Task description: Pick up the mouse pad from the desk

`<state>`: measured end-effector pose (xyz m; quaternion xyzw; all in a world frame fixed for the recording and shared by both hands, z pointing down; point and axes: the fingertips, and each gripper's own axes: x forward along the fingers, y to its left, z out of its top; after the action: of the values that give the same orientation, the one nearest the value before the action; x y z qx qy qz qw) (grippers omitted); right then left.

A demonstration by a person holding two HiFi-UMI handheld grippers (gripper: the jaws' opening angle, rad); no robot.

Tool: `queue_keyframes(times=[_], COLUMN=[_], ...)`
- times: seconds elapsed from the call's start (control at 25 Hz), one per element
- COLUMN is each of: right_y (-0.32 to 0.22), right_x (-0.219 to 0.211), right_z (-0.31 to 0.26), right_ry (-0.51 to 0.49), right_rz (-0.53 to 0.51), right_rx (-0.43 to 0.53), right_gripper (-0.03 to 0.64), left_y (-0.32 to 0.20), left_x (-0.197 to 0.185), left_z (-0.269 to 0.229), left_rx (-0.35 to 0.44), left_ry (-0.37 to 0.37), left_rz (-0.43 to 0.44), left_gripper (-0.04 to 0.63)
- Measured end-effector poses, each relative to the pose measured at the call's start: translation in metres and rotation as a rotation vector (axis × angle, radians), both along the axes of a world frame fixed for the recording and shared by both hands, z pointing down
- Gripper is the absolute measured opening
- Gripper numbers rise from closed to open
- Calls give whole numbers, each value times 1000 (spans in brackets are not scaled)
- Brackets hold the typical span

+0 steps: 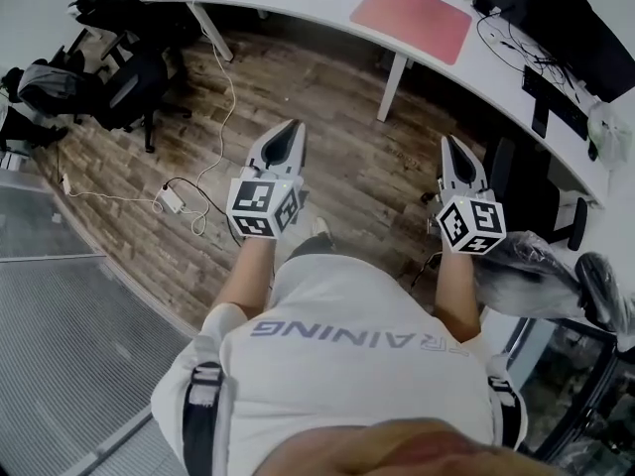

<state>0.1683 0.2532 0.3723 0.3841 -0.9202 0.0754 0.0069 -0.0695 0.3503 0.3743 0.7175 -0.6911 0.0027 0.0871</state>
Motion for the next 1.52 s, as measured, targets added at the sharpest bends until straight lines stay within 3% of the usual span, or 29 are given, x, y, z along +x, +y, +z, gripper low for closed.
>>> queue_keyframes(times=[0.36, 0.72, 1.12, 1.52], right_y=[-41, -66, -104, -199], right_x=[-83, -131, -148, -140], right_z=[-17, -3, 0, -5], right_ry=[40, 72, 58, 70], right_rz=[-28, -15, -28, -9], right_rx=[34, 11, 37, 19], right_gripper=[23, 23, 23, 23], left_y=[-47, -66, -105, -189], left_x=[-74, -132, -147, -150], left_z=[-14, -3, 9, 3], left_rx=[27, 12, -5, 6], left_ry=[21, 34, 51, 57], left_rz=[7, -2, -10, -32], left_gripper=[46, 46, 46, 46])
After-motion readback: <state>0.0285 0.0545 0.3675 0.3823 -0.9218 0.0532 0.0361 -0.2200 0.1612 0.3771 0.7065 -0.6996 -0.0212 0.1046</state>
